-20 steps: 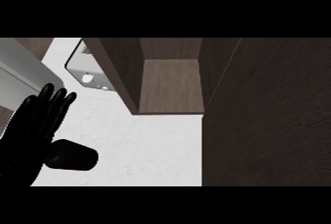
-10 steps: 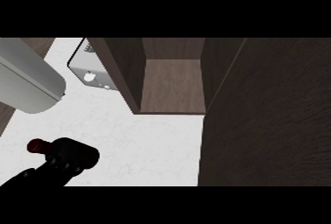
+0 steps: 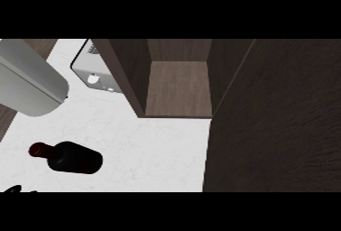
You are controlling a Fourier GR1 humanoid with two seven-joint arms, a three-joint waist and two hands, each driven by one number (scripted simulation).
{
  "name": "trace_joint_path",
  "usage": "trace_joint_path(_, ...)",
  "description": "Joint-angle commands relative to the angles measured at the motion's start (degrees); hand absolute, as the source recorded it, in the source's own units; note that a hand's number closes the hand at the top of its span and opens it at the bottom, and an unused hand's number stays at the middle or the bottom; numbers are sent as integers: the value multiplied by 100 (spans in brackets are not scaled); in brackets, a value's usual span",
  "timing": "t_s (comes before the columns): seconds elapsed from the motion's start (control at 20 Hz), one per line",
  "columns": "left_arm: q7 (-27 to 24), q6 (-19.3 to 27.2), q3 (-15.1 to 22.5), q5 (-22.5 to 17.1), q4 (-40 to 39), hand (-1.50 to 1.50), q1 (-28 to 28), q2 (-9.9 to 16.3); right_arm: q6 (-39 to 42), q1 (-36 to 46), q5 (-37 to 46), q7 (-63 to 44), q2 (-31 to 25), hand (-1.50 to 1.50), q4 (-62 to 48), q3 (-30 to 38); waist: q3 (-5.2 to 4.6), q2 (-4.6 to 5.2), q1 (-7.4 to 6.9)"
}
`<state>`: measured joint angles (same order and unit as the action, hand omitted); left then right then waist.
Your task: Pick up the wine, place it into the cabinet and close the cabinet
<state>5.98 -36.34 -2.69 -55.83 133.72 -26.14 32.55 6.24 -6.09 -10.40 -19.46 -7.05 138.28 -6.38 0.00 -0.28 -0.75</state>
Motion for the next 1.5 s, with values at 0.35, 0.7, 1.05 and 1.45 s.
trace_joint_path(0.35,-71,-46,-486,-861,1359,-150,-981,137,-363,627,-54,-673,6,-150,293,122,3,-8,-80)
trace_joint_path(0.7,-86,149,-912,-971,1126,-150,-1179,77,-251,490,-247,-811,-46,-150,469,162,6,-3,-1)
trace_joint_path(1.05,332,459,-1113,-1357,497,-150,-662,296,-504,710,220,-1131,113,-150,647,-352,1,12,51)
trace_joint_path(1.45,399,429,-1791,-1289,-790,-150,347,257,-594,1028,358,-1168,227,-150,508,-417,-4,20,70)
